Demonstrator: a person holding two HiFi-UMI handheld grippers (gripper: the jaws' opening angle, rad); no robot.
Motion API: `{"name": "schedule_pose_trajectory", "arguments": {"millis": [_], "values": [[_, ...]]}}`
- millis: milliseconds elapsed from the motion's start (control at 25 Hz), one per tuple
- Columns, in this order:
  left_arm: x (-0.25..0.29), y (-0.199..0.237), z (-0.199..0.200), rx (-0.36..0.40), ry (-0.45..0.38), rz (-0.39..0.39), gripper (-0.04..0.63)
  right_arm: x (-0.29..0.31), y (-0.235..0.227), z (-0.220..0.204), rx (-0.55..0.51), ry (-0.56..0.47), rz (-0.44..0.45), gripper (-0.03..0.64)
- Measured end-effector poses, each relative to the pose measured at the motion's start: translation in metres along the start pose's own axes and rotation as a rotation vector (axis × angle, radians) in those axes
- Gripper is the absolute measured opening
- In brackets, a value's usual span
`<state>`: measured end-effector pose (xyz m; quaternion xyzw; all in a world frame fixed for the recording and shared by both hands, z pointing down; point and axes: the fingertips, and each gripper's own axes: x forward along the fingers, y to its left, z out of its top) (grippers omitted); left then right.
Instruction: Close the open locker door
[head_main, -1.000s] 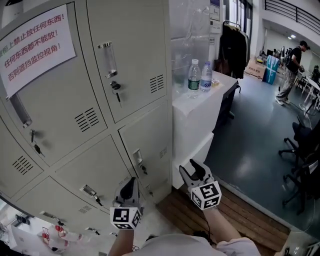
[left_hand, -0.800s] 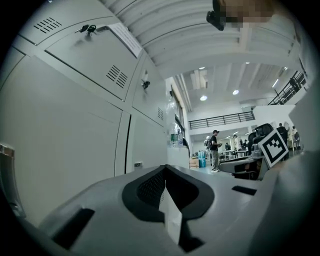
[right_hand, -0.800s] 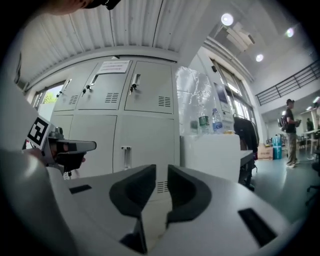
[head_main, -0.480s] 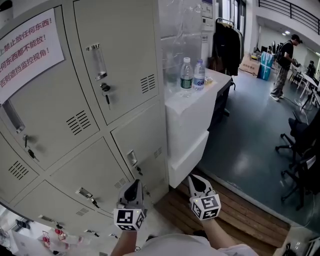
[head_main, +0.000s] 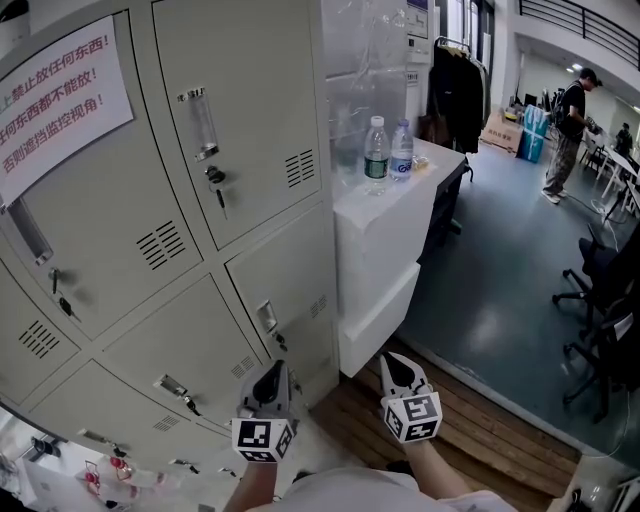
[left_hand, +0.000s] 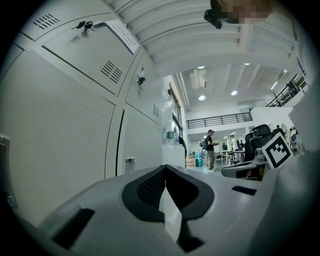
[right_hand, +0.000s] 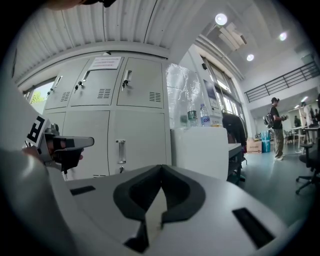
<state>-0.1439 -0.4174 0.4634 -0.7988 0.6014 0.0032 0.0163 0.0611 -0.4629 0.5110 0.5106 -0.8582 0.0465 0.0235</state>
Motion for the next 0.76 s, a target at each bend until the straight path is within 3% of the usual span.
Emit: {"name": "schedule_pose_trajectory", "arguments": {"millis": [760], "values": [[0.0019, 0.0019, -0.0026, 0.004, 0.005, 0.006, 0.009, 0.0015, 0.0004, 0.0042, 0.020, -0.009, -0.002, 0.012]]}}
